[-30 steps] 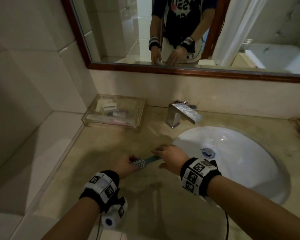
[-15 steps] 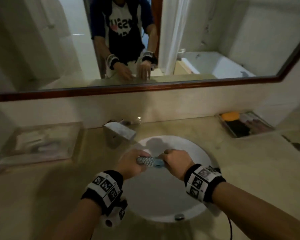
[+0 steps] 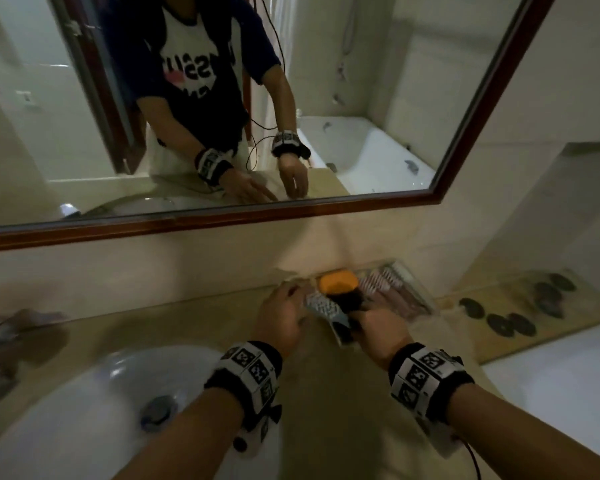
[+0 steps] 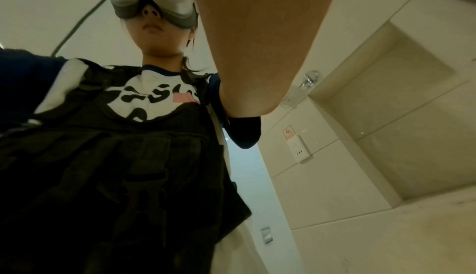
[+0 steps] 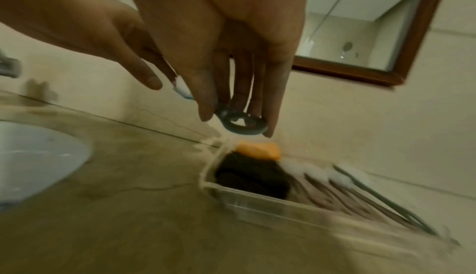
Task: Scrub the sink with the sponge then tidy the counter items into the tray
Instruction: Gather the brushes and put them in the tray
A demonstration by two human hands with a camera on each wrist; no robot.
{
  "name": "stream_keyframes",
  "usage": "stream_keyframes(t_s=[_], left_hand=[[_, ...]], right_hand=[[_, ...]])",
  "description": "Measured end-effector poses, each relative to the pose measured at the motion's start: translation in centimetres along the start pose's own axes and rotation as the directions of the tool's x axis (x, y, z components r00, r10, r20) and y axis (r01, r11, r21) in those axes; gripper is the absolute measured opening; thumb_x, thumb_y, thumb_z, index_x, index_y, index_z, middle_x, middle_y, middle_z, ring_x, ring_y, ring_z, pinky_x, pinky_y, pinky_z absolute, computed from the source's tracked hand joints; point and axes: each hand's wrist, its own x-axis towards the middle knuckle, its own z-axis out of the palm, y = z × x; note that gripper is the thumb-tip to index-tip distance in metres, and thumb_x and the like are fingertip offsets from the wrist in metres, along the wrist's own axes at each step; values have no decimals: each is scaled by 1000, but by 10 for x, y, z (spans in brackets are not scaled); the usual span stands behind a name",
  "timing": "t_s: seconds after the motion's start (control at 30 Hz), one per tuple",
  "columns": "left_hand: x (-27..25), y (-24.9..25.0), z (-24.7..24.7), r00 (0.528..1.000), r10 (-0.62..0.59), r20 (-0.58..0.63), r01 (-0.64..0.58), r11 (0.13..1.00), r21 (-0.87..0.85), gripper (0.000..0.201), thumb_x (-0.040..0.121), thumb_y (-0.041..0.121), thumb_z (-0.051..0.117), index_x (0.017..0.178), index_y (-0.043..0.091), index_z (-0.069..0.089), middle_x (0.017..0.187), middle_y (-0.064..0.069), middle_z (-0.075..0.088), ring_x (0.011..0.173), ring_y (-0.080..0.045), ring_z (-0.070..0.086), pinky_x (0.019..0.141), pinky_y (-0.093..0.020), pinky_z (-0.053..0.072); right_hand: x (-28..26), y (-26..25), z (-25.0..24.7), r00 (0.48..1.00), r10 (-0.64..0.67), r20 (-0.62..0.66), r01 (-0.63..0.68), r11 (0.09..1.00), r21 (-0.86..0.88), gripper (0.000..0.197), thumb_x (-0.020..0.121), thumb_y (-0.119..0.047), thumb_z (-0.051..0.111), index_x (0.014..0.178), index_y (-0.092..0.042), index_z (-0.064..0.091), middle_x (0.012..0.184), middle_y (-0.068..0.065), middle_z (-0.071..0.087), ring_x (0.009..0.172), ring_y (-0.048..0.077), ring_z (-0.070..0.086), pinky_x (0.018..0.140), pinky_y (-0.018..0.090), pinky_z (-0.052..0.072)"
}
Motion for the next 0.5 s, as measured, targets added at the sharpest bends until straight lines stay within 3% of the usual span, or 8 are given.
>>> stream_keyframes(t_s=[0.1,0.23,0.4,0.5], left_hand=[[44,19,26,1000,-21,17,20,997,70,54,91,13,49,143,21,39,152,-5,35,135,-27,41,113,-35,34],[79,37,58,992,2,124,-17,993,115,53,95,11,45,144,29,38,155,3,30,142,-24,33,118,-36,28],[85,49,87,972,-33,231,-25,969,247,45,98,17,43,142,22,40,151,-1,34,137,-25,34,113,-37,31],[83,49,94,963,-32,267,-51,953,298,44,98,18,43,142,20,41,146,-4,40,137,-25,33,113,-37,29]], right_hand=[[31,50,0,991,116,-67,-105,984,144,50,93,-24,50,141,-17,41,150,8,37,137,27,37,112,34,33],[69,83,7,964,265,26,-264,937,229,49,93,-33,50,137,-12,45,128,14,59,115,31,58,94,38,48],[94,100,16,957,287,36,-288,940,183,42,98,-28,39,135,-11,48,132,12,58,123,27,54,105,36,42],[102,103,20,945,316,82,-325,936,138,30,97,-20,40,118,-9,60,123,12,63,114,29,58,97,38,47]])
